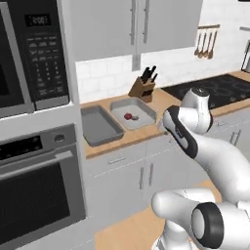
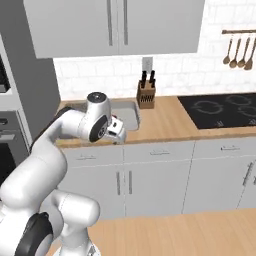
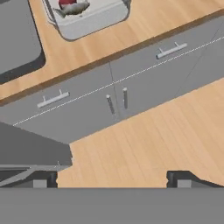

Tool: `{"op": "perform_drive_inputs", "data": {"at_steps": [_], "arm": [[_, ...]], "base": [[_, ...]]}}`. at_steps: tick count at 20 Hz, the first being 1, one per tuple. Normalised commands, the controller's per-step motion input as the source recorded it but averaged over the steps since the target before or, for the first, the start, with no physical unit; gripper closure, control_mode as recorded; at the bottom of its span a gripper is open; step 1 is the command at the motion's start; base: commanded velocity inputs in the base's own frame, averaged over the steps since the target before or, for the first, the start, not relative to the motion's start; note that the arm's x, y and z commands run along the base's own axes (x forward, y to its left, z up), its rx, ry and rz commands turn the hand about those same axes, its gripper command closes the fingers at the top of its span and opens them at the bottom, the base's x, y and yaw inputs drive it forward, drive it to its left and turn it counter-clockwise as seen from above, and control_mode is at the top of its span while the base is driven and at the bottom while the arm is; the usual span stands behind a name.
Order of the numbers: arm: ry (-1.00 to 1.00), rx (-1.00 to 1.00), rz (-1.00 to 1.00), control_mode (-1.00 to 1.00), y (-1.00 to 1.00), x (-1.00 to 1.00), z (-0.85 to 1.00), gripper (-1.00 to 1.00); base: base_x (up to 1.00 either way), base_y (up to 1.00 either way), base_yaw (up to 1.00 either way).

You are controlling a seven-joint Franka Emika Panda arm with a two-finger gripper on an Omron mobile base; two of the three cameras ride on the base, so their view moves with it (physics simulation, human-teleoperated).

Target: Place one tomato and one fish in each tupperware on the nearby counter, to pack two identical lunches.

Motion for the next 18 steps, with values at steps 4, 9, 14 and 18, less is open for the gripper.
{"op": "perform_drive_inputs", "data": {"at_steps": [4,9,14,18], "arm": [[0.0,0.0,0.0,1.0,0.0,0.0,0.0,-1.0],[0.0,0.0,0.0,1.0,0.0,0.0,0.0,-1.0],[0.0,0.0,0.0,1.0,0.0,0.0,0.0,-1.0],[0.0,0.0,0.0,1.0,0.0,0.0,0.0,-1.0]], "base": [[-1.0,-0.09,0.65],[-0.97,0.0,0.75],[-0.97,0.0,0.73],[-1.0,0.33,0.64]]}}
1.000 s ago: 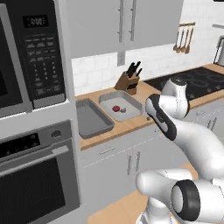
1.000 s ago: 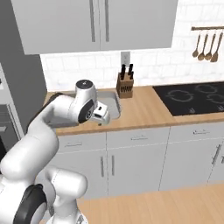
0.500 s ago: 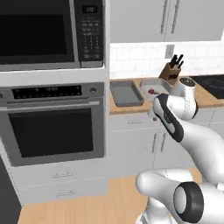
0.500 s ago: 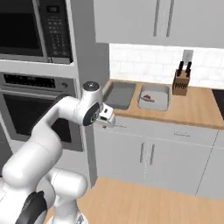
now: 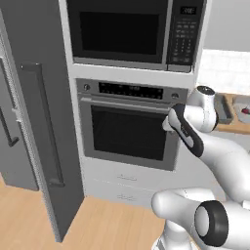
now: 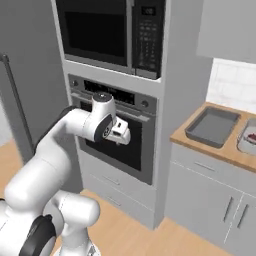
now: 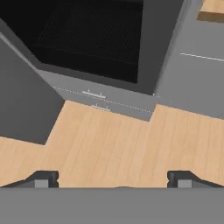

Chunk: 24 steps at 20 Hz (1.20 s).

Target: Place one tomato and one fish in each tupperware on the nearby counter, to pack two identical lunches.

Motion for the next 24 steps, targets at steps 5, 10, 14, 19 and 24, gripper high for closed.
{"op": "perform_drive_inputs", "data": {"at_steps": [5,10,14,19,24], "arm": [[0.0,0.0,0.0,1.0,0.0,0.0,0.0,-1.0],[0.0,0.0,0.0,1.0,0.0,0.0,0.0,-1.0],[0.0,0.0,0.0,1.0,0.0,0.0,0.0,-1.0],[0.0,0.0,0.0,1.0,0.0,0.0,0.0,-1.0],[0.0,0.0,0.0,1.0,0.0,0.0,0.0,-1.0]], "base": [[-1.0,0.51,0.45],[-1.0,0.48,0.31],[-1.0,0.41,0.4],[-0.99,0.14,0.64],[-0.86,0.13,0.76]]}}
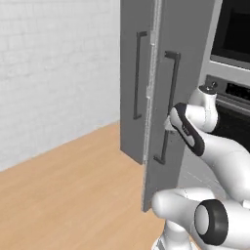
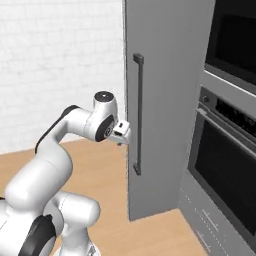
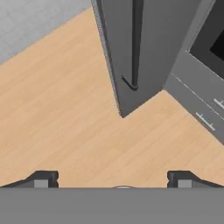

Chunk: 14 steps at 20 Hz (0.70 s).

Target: Place one tomato and one fish in each tupperware on the nearby counter, to pack two identical lunches.

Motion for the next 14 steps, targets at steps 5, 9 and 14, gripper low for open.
{"op": "perform_drive_inputs", "data": {"at_steps": [5,9,14], "arm": [[0.0,0.0,0.0,1.0,0.0,0.0,0.0,-1.0],[0.0,0.0,0.0,1.0,0.0,0.0,0.0,-1.0],[0.0,0.0,0.0,1.0,0.0,0.0,0.0,-1.0]], "base": [[-0.85,0.43,0.73],[-0.29,0.92,0.53],[1.0,0.16,0.03]]}}
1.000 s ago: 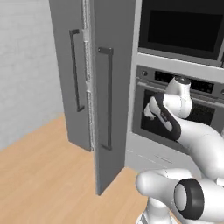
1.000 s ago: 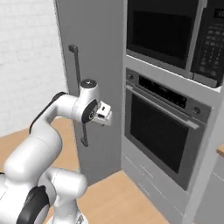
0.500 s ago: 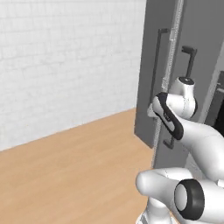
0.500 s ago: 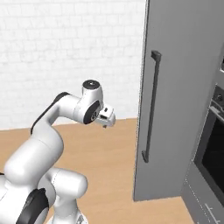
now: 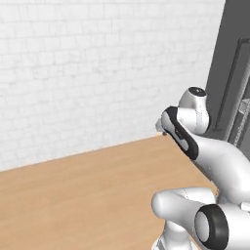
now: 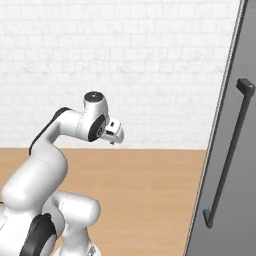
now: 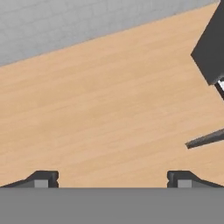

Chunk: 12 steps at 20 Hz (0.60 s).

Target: Place one tomato and one fish in each tupperware on the nearby counter, to pack two identical lunches.

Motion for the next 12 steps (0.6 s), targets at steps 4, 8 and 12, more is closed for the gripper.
{"op": "perform_drive_inputs", "data": {"at_steps": [4,8,12], "arm": [[0.0,0.0,0.0,1.0,0.0,0.0,0.0,-1.0],[0.0,0.0,0.0,1.0,0.0,0.0,0.0,-1.0],[0.0,0.0,0.0,1.0,0.0,0.0,0.0,-1.0]], "base": [[1.0,0.06,-0.21],[1.0,0.3,-0.49],[0.93,0.44,-0.76]]}}
